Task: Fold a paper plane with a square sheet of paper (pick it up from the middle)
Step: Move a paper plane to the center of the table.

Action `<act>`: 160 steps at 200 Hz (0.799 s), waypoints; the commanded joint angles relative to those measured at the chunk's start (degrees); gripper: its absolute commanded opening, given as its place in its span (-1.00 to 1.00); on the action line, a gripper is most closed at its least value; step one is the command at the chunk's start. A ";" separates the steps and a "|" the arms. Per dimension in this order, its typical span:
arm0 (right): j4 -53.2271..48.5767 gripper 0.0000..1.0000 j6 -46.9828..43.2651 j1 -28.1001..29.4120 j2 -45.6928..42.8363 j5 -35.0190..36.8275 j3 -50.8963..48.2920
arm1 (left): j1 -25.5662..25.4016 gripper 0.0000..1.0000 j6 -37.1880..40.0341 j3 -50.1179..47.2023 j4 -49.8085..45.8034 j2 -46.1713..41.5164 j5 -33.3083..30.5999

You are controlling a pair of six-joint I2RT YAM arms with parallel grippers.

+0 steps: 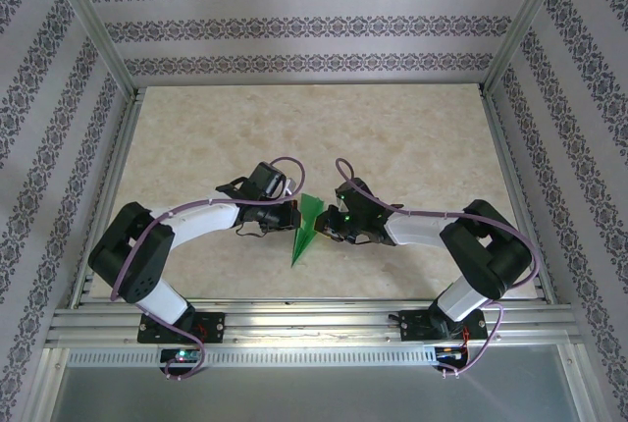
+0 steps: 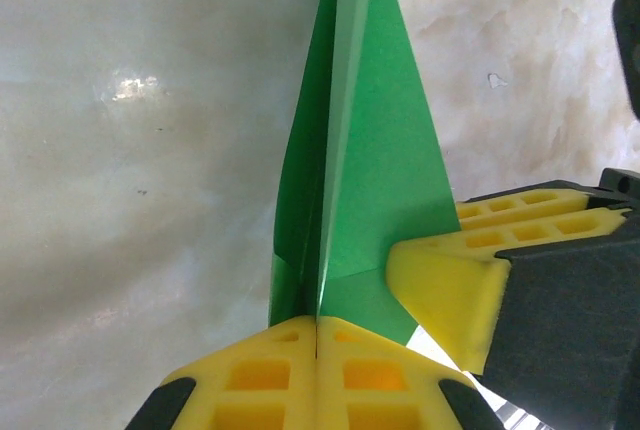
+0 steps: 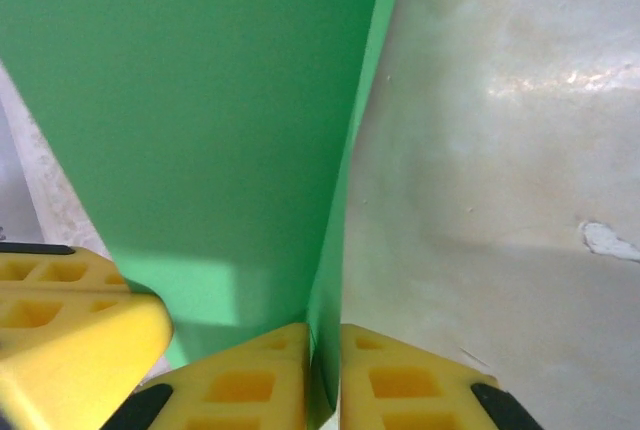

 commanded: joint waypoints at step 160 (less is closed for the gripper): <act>3.17 -1.00 0.03 1.03 3.12 -1.65 1.44 | -1.00 -0.17 3.63 2.46 -2.25 3.42 3.05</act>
